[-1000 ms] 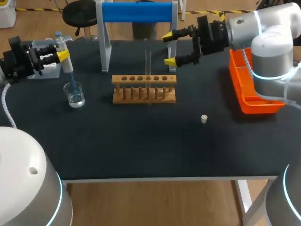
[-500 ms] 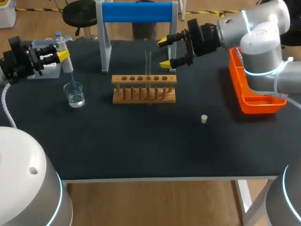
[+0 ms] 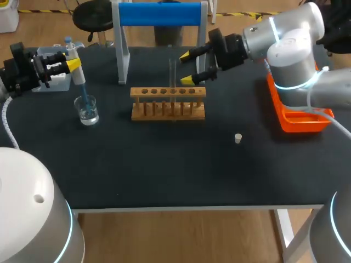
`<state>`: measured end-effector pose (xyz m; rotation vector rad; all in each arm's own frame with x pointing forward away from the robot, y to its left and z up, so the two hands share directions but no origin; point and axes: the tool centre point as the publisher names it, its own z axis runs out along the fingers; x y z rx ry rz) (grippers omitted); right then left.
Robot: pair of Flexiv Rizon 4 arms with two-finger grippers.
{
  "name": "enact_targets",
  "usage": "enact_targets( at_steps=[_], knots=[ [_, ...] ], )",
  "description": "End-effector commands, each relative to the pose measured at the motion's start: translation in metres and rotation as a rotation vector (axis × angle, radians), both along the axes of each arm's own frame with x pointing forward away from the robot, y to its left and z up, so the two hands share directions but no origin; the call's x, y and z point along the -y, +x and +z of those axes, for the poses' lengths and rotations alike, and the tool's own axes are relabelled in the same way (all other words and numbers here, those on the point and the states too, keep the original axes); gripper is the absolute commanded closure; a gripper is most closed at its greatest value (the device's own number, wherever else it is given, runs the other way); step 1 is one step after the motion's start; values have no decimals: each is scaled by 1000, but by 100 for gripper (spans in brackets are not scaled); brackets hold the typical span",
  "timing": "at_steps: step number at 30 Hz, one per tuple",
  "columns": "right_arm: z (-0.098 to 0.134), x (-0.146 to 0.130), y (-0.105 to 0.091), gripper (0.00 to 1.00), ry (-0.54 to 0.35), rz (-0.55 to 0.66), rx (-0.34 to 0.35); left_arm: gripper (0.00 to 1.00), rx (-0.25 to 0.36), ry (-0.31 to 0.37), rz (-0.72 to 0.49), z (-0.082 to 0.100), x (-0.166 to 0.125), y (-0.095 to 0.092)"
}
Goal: Invert the test tube, pick up the pipette, mount the tip to pipette, aspirate from beaker and dispense into the tube, eject the tip, return the pipette, and cap with the stopper.
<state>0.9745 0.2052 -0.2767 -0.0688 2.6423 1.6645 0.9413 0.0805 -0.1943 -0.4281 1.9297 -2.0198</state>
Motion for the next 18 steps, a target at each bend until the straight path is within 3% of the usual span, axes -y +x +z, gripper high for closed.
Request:
enact_targets(
  at_steps=[1,18],
  knots=[
    [-9,-10,9,0,-7,8,-7,100,0,-1,-4,0,-1,0],
    [-12,-23,9,0,-45,-23,20,100,0,-1,-4,0,-1,0]
  ],
)
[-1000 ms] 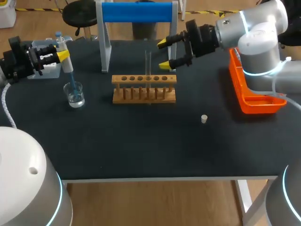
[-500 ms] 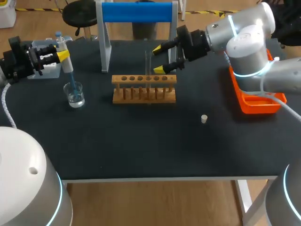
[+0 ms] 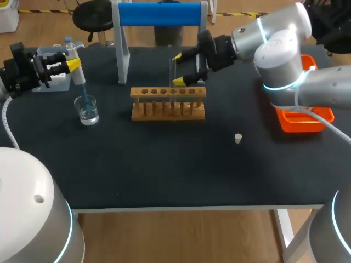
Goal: Invert the test tube, pick up the pipette, mount the tip to pipette, aspirate from beaker and dispense into the tube, eject the tip, return the pipette, and cap with the stopper.
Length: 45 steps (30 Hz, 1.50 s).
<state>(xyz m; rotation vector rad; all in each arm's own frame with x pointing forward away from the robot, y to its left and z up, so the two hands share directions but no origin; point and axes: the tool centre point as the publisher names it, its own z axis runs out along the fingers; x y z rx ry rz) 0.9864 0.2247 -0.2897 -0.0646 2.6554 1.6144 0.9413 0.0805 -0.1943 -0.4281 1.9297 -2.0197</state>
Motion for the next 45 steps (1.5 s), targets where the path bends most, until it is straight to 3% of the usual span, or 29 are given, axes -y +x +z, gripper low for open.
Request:
enact_targets(
  at_steps=[1,17,45],
  knots=[
    [1,-4,-4,0,-17,-14,11,100,0,-1,-4,0,-1,0],
    [0,-19,-1,0,-40,-42,52,100,0,-1,-4,0,-1,0],
    [-15,-27,11,0,-81,-31,56,100,0,-1,-4,0,-1,0]
  ],
)
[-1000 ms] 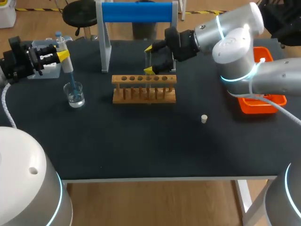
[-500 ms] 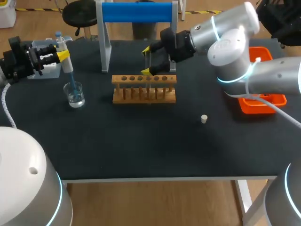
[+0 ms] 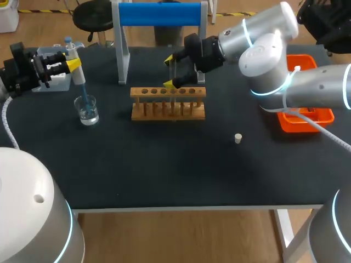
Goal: Invert the test tube, pick up the pipette, mount the tip to pipette, aspirate from beaker and dispense into the tube, eject the tip, return the pipette, and cap with the stopper.
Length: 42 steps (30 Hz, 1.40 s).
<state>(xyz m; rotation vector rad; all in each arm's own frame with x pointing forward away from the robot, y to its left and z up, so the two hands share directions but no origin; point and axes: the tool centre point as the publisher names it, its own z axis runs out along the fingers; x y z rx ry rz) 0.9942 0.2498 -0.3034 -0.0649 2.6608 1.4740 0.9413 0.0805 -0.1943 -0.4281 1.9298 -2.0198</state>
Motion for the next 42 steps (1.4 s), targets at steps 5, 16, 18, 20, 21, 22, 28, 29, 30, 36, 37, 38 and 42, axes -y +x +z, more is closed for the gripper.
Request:
enact_targets(
  at_steps=[5,16,18,20,21,22,28,29,30,36,37,38,42],
  knots=[
    [-4,-1,4,0,-4,3,-3,100,0,-1,-4,0,-1,0],
    [-7,-2,2,0,-8,5,-4,100,0,-1,-4,0,-1,0],
    [-7,-2,1,0,-9,6,-3,100,0,-1,-4,0,-1,0],
    [-6,-2,-1,0,-10,7,-2,100,0,-1,-4,0,-1,0],
    [-6,-2,-1,0,-10,7,-2,100,0,-1,-4,0,-1,0],
    [-6,-2,-2,0,-11,9,-1,100,0,-1,-4,0,-1,0],
    [-5,-4,-3,0,-14,12,3,100,0,-1,-4,0,-1,0],
    [-4,-4,-3,0,-14,12,4,100,0,-1,-4,0,-1,0],
    [-4,-4,-3,0,-15,12,4,100,0,-1,-4,0,-1,0],
    [-2,-5,-2,0,-15,10,8,100,0,-1,-4,0,-1,0],
    [-2,-5,-2,0,-16,10,8,100,0,-1,-4,0,-1,0],
    [-2,-4,-2,0,-16,10,9,100,0,-1,-4,0,-1,0],
    [-1,-4,-2,0,-24,11,16,100,0,-1,-4,0,-1,0]
  ],
)
